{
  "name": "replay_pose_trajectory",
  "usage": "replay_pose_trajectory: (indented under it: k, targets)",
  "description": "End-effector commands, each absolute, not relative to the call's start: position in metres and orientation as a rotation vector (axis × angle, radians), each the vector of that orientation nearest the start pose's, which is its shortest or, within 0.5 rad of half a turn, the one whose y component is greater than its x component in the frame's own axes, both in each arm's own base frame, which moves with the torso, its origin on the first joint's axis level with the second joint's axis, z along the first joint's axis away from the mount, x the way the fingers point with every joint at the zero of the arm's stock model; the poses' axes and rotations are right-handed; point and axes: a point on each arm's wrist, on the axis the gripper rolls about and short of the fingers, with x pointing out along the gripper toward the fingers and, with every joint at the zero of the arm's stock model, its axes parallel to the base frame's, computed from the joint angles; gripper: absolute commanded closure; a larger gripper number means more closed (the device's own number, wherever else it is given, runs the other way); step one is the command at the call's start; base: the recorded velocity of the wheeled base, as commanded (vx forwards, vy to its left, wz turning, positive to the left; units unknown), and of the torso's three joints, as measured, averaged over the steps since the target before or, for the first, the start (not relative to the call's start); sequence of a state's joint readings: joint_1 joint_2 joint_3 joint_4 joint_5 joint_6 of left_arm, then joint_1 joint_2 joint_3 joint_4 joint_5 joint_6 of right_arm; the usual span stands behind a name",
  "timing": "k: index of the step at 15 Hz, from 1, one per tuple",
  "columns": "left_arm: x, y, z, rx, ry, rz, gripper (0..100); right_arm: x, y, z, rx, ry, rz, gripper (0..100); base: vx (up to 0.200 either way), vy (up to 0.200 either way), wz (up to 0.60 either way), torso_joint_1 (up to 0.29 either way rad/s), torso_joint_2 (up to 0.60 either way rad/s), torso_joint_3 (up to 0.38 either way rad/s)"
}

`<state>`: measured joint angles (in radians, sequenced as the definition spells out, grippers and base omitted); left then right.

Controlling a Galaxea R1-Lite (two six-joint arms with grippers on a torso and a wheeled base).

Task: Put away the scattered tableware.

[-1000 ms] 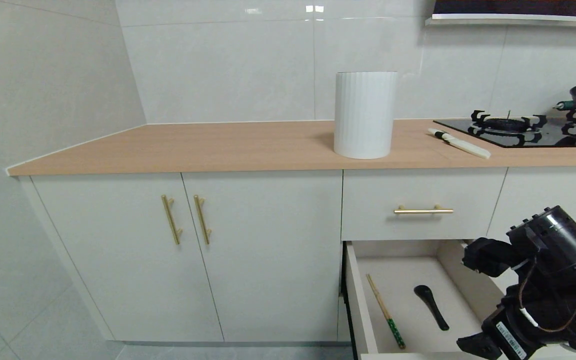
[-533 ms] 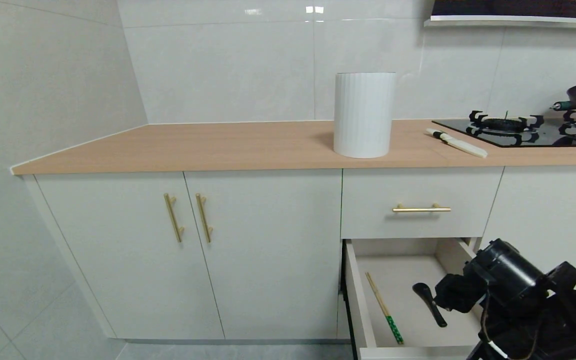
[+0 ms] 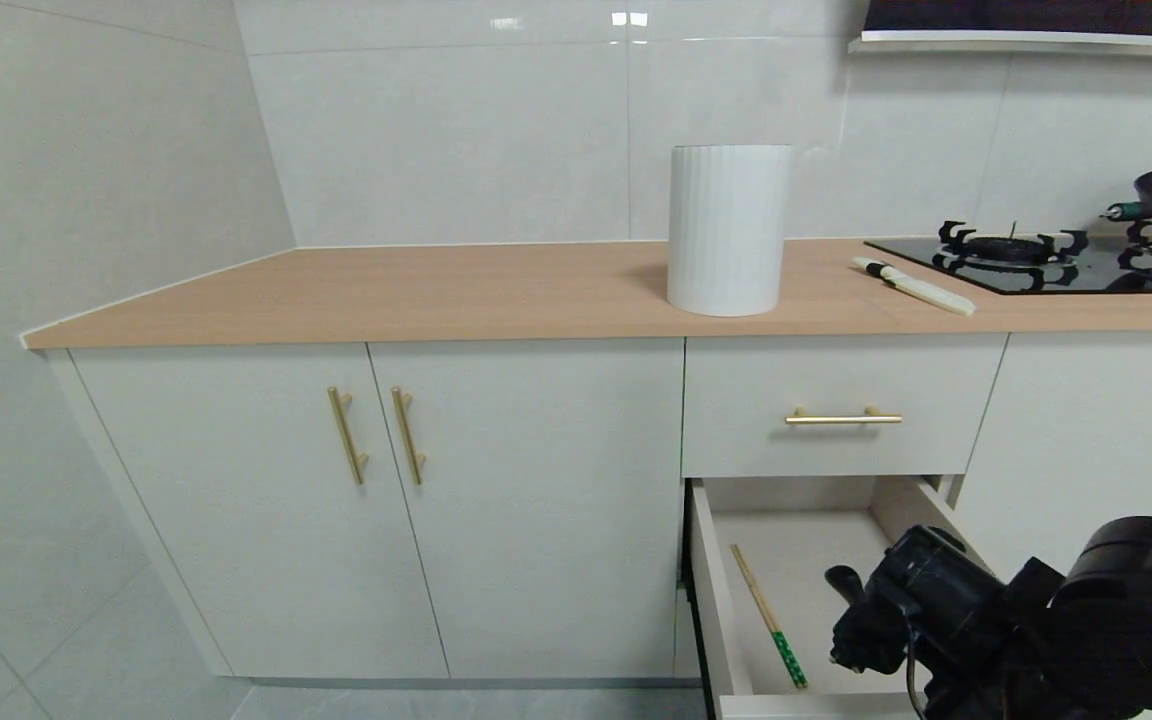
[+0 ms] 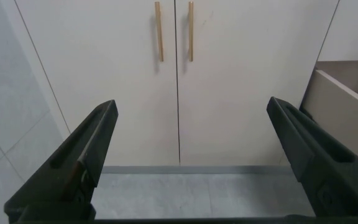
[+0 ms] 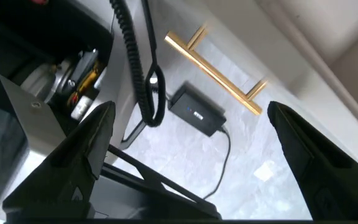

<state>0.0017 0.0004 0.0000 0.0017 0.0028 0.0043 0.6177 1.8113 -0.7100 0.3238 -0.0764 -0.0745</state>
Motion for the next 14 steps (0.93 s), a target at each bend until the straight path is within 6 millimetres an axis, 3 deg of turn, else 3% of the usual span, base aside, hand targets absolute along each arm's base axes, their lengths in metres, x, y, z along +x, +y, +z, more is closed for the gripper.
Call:
replay_pose_trajectory:
  k: [1,9,14]
  targets:
    - [-0.023,0.0,0.075,0.005,0.002,0.006,0,0.195,0.136,0.061,-0.557,1.363,0.493,0,0.0,0.0,0.0,0.0,0.0,0.0]
    - [-0.023,0.0,0.075,0.005,0.002,0.006,0,0.218,0.134,0.055,-0.44,1.35,0.377,0,0.0,0.0,0.0,0.0,0.0,0.0]
    - [-0.023,0.0,0.075,0.005,0.002,0.006,0,0.243,0.128,0.049,-0.336,1.296,0.277,0,0.0,0.0,0.0,0.0,0.0,0.0]
